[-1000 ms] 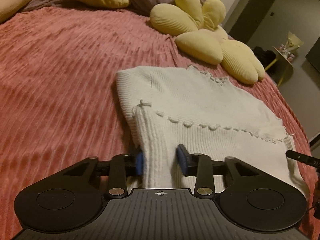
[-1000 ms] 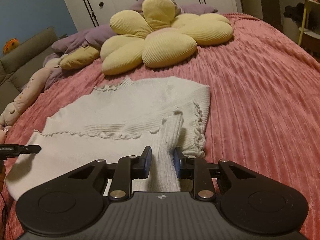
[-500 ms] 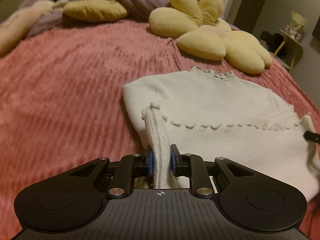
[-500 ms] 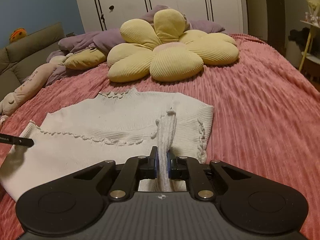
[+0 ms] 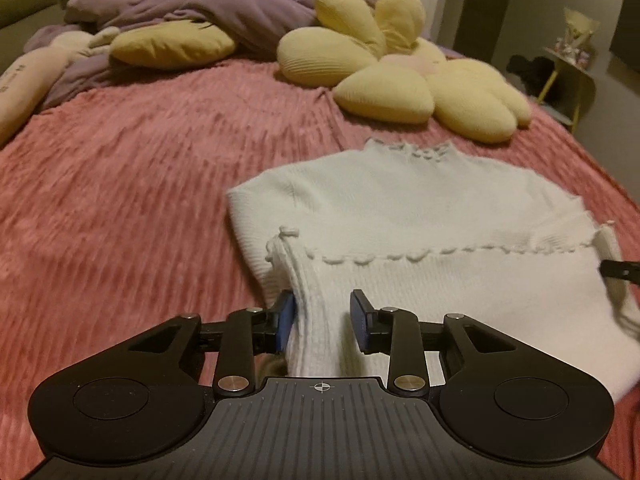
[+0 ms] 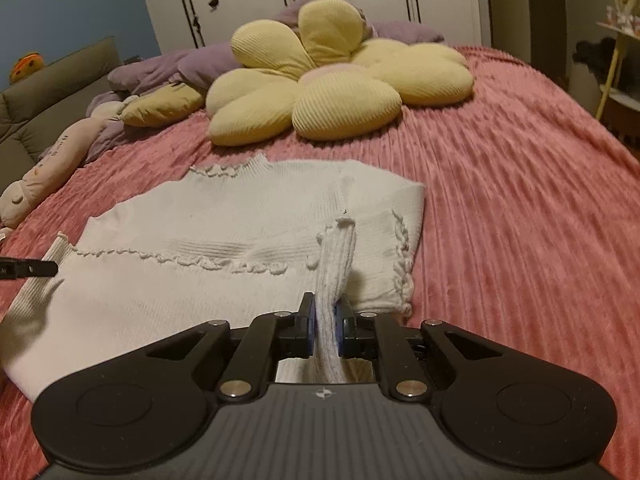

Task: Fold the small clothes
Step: 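Lift the hem with both tools and lay it over the collar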

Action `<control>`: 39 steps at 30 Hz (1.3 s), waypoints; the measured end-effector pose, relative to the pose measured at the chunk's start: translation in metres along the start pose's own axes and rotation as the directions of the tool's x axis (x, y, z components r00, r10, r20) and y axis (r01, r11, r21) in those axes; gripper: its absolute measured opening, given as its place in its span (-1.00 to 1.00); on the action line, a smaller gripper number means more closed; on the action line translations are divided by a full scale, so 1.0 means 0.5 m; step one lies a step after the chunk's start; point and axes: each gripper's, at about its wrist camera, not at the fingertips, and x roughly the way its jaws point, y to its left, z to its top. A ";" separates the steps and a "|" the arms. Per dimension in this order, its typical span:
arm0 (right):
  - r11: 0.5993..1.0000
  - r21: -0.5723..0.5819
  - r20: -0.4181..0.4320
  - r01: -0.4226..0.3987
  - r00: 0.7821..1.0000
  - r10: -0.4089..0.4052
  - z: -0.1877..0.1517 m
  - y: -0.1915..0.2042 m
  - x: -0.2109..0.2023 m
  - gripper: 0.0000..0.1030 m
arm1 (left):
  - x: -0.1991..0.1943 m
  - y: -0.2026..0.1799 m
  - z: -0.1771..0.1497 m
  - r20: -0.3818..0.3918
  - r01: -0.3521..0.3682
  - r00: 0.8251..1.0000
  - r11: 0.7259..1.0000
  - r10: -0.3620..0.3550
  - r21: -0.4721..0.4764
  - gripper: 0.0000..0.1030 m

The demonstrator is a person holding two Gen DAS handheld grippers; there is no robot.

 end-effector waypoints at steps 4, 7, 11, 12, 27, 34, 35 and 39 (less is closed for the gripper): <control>1.000 -0.018 -0.018 0.006 1.000 -0.006 -0.002 0.008 0.012 -0.74 | 0.013 0.014 0.002 -0.011 -0.002 1.000 0.999 0.002 -0.042 -0.72; 1.000 -0.023 -0.026 0.011 1.000 -0.011 0.000 0.009 0.016 -0.74 | 0.012 0.030 0.006 -0.013 0.017 1.000 0.997 -0.018 -0.081 -0.82; 0.999 -0.030 0.000 0.019 1.000 -0.019 0.002 0.012 0.007 -0.85 | -0.029 0.024 0.017 0.038 0.023 0.999 0.998 -0.021 -0.061 -0.83; 0.999 -0.035 0.012 0.024 1.000 -0.024 0.004 0.014 0.002 -0.85 | -0.048 0.021 0.024 0.064 0.034 0.997 0.998 -0.031 -0.050 -0.83; 0.979 -0.090 0.220 0.184 0.962 -0.161 0.204 0.056 0.068 -0.86 | 0.017 -0.004 0.201 0.219 -0.138 0.966 0.990 0.140 -0.026 -0.83; 0.970 -0.131 0.062 0.204 0.978 -0.197 0.191 0.058 0.197 -0.86 | 0.127 -0.001 0.149 0.108 -0.191 0.976 0.982 0.188 0.014 -0.83; 0.968 -0.142 0.060 0.207 0.978 -0.200 0.185 0.058 0.205 -0.86 | 0.126 0.004 0.150 0.116 -0.197 0.974 0.980 0.195 0.009 -0.83; 0.964 -0.131 0.138 0.233 0.967 -0.215 0.199 0.051 0.189 -0.86 | 0.098 0.022 0.182 0.188 -0.200 0.960 0.978 0.206 -0.053 -0.83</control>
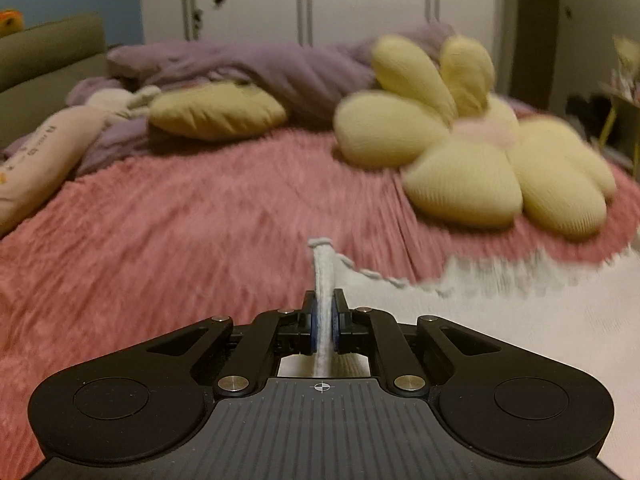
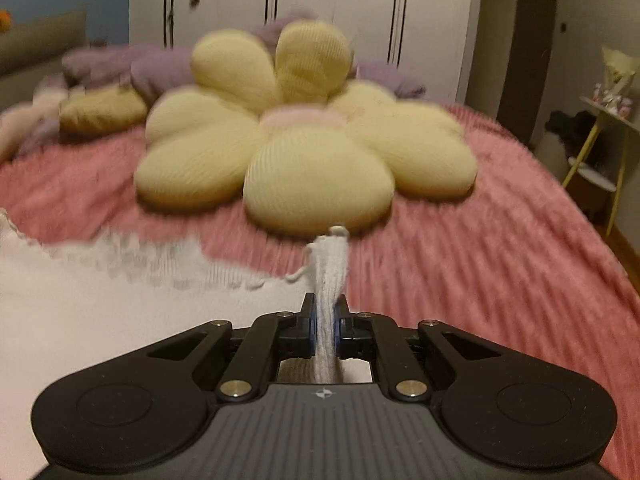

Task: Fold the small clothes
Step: 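Lift the hem with both tools and lay it over the collar, then open both tools and release the folded sweater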

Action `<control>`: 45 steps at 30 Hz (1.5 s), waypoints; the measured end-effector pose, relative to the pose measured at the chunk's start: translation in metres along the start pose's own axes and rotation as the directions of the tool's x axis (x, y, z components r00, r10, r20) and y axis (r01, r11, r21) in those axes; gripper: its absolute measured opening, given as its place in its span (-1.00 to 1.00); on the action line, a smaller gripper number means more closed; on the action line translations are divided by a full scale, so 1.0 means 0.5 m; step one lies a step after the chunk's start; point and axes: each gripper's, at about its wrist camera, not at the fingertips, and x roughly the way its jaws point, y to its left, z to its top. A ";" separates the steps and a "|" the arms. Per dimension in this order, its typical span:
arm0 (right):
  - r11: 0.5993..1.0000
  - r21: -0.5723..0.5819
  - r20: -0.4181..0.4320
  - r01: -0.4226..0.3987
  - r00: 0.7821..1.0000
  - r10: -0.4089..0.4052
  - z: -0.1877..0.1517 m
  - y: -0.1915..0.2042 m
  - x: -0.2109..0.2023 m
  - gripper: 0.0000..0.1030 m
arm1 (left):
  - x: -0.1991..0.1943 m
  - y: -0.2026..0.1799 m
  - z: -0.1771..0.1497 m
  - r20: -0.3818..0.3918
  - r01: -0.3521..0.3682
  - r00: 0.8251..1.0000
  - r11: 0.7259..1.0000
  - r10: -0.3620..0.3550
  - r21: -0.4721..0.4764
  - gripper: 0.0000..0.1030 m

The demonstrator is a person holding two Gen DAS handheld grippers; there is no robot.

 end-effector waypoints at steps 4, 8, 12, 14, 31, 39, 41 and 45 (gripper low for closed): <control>0.997 0.043 0.039 0.058 0.997 -0.059 0.027 -0.013 0.017 -0.85 | 0.023 -0.010 0.018 0.013 -0.042 0.999 0.999 0.042 -0.010 -0.76; 0.993 0.096 0.019 0.071 0.997 -0.073 0.011 -0.022 0.018 -0.53 | -0.003 -0.010 -0.016 -0.006 0.022 1.000 0.998 -0.023 -0.062 0.10; 0.989 0.129 0.030 -0.067 0.998 0.064 -0.042 -0.027 -0.070 -0.52 | -0.063 -0.046 -0.089 -0.038 0.109 0.994 0.993 -0.107 0.050 0.24; 0.981 0.136 0.040 -0.138 0.990 0.134 -0.083 -0.023 -0.124 -0.52 | -0.081 -0.063 -0.122 -0.067 0.118 0.991 0.989 -0.112 0.091 0.28; 0.989 0.103 -0.037 -0.103 0.994 0.107 -0.217 -0.029 -0.231 -0.69 | -0.157 -0.068 -0.182 -0.133 0.071 0.990 0.992 -0.057 0.109 0.31; 0.987 0.158 -0.076 -0.033 0.996 0.046 -0.229 -0.066 -0.247 -0.65 | -0.182 -0.027 -0.199 -0.182 0.089 0.980 0.996 -0.082 0.031 0.51; 0.957 0.269 -0.064 -0.105 0.990 0.126 -0.236 -0.097 -0.259 -0.60 | -0.197 -0.019 -0.208 -0.197 0.110 0.975 0.994 -0.105 0.018 0.62; 0.887 0.407 -0.045 -0.216 0.966 0.256 -0.251 -0.132 -0.262 -0.34 | -0.203 -0.010 -0.225 -0.204 0.175 0.963 0.984 -0.176 -0.022 0.74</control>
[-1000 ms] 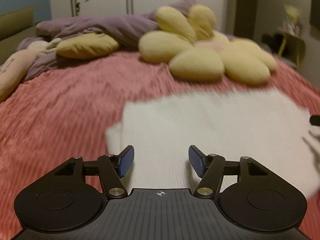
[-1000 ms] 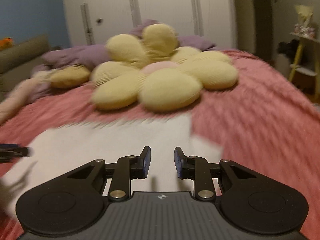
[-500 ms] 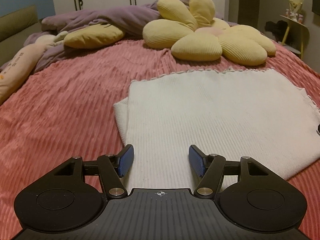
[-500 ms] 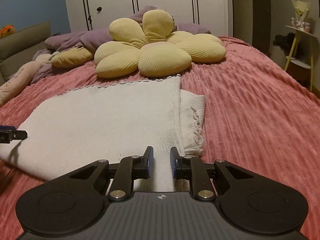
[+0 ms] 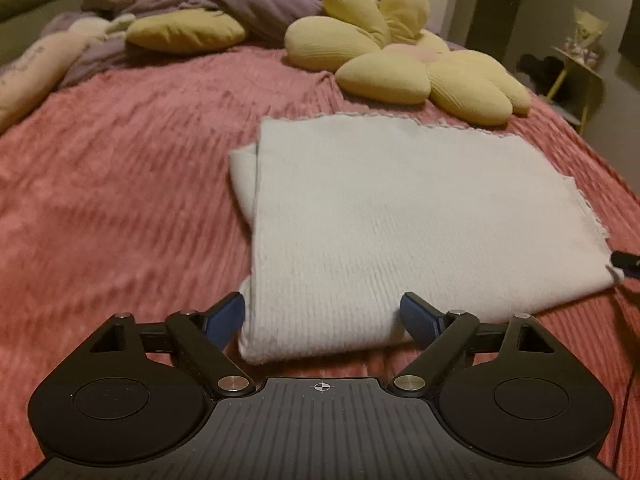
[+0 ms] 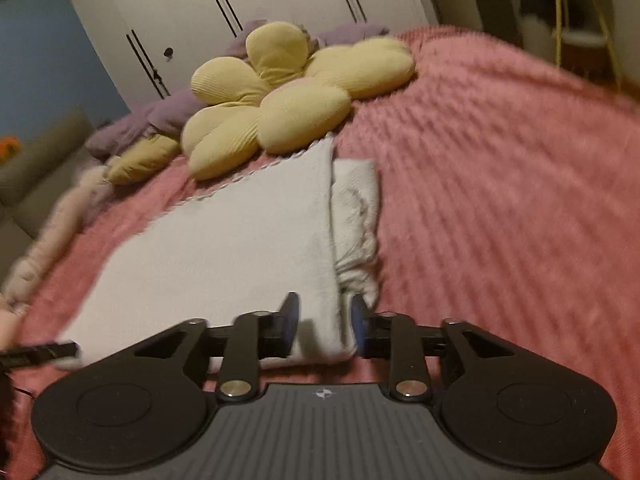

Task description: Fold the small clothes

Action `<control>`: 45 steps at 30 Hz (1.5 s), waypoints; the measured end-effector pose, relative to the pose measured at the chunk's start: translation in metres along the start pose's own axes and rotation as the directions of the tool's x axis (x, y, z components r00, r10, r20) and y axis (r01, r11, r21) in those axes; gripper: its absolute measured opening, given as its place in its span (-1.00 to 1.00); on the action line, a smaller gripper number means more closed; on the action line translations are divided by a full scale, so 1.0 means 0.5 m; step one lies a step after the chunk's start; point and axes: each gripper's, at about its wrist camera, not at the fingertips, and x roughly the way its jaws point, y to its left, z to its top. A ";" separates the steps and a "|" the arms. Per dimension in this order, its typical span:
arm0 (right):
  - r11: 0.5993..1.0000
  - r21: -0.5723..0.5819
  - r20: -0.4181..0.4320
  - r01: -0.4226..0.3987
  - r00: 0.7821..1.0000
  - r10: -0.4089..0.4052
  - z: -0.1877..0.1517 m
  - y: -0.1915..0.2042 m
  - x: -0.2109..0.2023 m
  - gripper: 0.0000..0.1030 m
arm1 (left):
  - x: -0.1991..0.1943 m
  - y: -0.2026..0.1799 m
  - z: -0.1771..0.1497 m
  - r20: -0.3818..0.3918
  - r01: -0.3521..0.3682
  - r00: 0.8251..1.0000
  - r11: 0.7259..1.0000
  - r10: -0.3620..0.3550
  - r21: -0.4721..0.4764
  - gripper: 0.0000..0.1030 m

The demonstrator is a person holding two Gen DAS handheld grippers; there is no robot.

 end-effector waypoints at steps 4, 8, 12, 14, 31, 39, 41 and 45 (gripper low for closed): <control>1.000 -0.005 -0.038 -0.016 0.999 0.016 -0.005 0.004 0.022 -0.24 | 0.019 0.023 -0.004 -0.012 0.027 1.000 0.995 -0.029 -0.091 0.69; 0.999 -0.044 -0.040 -0.031 0.999 0.029 0.001 0.024 0.036 -0.26 | 0.025 0.046 0.000 -0.018 0.057 0.998 0.982 -0.061 -0.180 0.49; 0.994 -0.107 -0.058 -0.011 0.998 0.005 0.001 0.043 0.053 -0.85 | 0.036 0.059 0.004 -0.045 0.033 0.998 0.979 -0.043 -0.203 -0.01; 0.990 -0.139 -0.038 0.007 0.999 -0.012 -0.003 0.052 0.049 -0.87 | 0.030 0.065 0.005 -0.038 0.033 0.998 0.975 -0.043 -0.218 -0.51; 0.951 -0.214 0.123 0.223 0.972 -0.201 0.011 0.057 -0.001 -0.45 | -0.036 0.042 0.055 0.091 0.001 0.996 0.996 0.007 -0.088 -0.06; 0.920 -0.383 0.130 0.088 0.991 -0.041 0.035 0.236 0.143 -0.47 | 0.122 -0.040 0.105 0.116 -0.025 0.992 0.993 0.039 -0.119 0.31; 0.888 -0.450 0.116 0.092 0.992 -0.044 0.028 0.272 0.194 -0.47 | 0.154 -0.047 0.094 0.124 -0.074 0.989 0.993 0.084 -0.087 0.37; 0.840 -0.521 0.118 0.154 0.987 -0.108 0.013 0.249 0.251 -0.51 | 0.165 -0.040 0.073 0.201 -0.157 0.967 0.988 0.155 -0.002 0.53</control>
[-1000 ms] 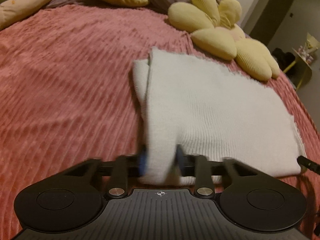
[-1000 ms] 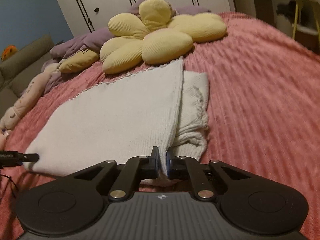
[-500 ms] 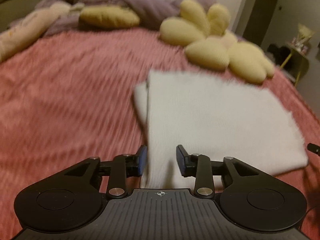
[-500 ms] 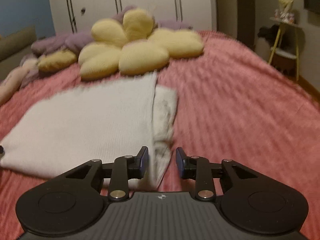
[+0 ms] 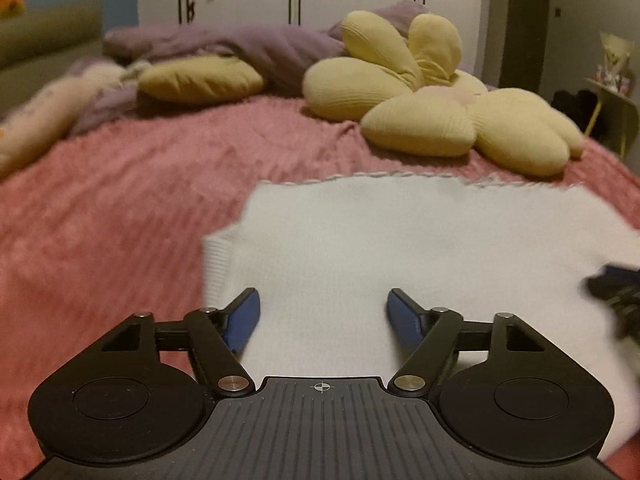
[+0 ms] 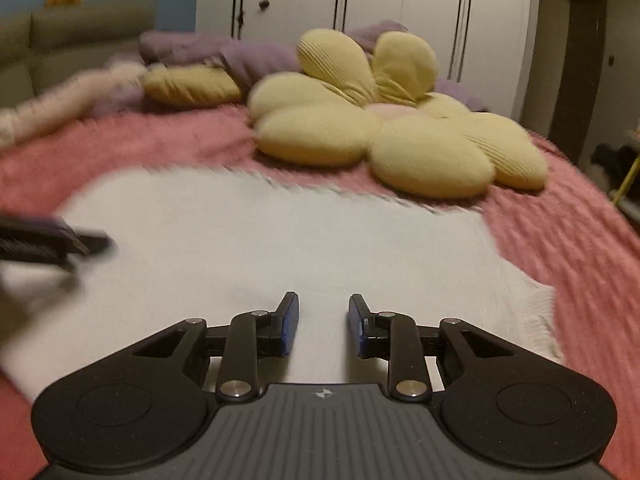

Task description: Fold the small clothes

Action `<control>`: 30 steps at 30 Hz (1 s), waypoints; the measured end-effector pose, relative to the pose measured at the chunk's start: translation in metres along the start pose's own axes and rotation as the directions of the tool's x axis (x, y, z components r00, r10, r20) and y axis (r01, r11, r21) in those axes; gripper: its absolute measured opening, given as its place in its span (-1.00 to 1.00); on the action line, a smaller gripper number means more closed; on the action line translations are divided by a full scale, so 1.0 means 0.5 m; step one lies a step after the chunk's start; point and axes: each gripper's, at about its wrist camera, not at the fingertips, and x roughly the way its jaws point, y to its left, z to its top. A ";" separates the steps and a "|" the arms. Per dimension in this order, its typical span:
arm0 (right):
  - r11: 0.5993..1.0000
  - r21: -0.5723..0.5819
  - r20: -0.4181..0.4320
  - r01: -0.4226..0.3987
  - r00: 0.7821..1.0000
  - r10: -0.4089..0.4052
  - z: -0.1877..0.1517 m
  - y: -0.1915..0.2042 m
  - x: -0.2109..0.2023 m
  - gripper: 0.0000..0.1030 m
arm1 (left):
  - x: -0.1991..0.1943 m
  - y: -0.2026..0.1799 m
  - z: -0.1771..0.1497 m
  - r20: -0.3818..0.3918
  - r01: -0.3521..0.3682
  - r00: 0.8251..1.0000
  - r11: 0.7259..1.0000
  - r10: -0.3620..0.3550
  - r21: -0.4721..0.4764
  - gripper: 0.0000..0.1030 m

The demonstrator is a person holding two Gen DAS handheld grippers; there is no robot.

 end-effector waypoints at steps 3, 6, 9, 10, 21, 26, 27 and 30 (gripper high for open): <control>0.999 0.014 0.036 0.043 0.998 -0.044 -0.024 -0.068 -0.015 -0.61 | -0.006 0.058 0.001 0.010 0.022 1.000 0.996 -0.021 -0.084 0.54; 0.994 0.099 0.036 0.053 0.998 -0.057 -0.032 -0.145 -0.029 -1.00 | -0.007 0.112 0.013 -0.024 -0.047 0.999 0.985 0.044 -0.163 0.66; 0.990 0.121 0.026 0.066 0.997 -0.069 -0.015 -0.148 -0.034 -1.00 | -0.015 0.134 0.035 -0.015 -0.036 0.999 0.976 0.034 -0.215 0.62; 0.989 0.136 0.039 0.066 0.997 -0.072 -0.002 -0.135 -0.039 -1.00 | -0.017 0.127 0.046 0.006 -0.022 1.000 0.978 0.024 -0.205 0.62; 0.988 -0.006 -0.012 0.155 0.988 -0.155 0.036 -0.078 0.098 -0.51 | 0.102 0.057 0.053 -0.090 -0.027 0.996 0.996 0.020 -0.082 0.86; 0.987 -0.028 -0.011 0.156 0.988 -0.157 0.041 -0.059 0.057 -0.44 | 0.035 0.125 0.043 -0.128 0.056 0.988 0.975 -0.085 -0.213 0.67; 0.992 0.004 -0.010 0.130 0.992 -0.130 0.040 -0.062 0.036 -0.37 | 0.015 0.137 0.032 -0.136 0.082 0.984 0.972 -0.114 -0.218 0.65; 0.990 0.136 0.017 0.028 0.999 -0.030 0.001 -0.071 -0.054 -0.20 | -0.030 0.168 -0.005 -0.166 0.131 0.970 0.959 -0.176 -0.252 0.62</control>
